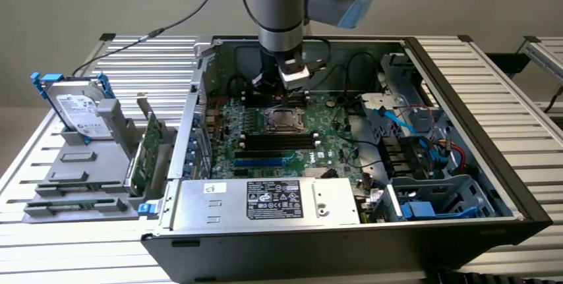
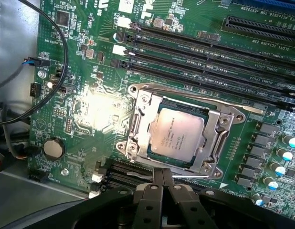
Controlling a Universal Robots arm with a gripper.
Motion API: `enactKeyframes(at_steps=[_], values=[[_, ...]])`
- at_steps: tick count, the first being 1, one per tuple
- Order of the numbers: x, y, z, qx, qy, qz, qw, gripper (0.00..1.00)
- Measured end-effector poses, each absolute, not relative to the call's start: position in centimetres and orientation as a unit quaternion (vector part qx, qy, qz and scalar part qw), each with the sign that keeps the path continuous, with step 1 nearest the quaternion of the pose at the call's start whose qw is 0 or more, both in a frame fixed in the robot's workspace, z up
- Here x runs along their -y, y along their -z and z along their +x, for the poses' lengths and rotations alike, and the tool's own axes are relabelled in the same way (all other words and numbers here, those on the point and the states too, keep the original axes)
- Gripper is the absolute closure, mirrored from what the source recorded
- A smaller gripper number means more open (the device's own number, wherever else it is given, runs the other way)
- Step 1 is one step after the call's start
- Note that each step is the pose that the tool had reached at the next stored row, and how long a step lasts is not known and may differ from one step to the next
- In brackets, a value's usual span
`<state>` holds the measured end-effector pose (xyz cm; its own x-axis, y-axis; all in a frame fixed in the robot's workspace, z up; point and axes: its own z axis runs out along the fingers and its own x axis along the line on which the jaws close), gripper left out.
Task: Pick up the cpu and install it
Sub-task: 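Install the first cpu locking lever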
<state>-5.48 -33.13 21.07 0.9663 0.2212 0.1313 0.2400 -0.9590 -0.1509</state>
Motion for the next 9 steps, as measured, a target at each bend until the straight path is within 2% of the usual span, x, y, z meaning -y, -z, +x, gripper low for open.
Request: enactKeyframes(at_steps=[9], values=[[33.1,-22.8,-6.4,0.117,0.056,-0.988,0.083,0.89]])
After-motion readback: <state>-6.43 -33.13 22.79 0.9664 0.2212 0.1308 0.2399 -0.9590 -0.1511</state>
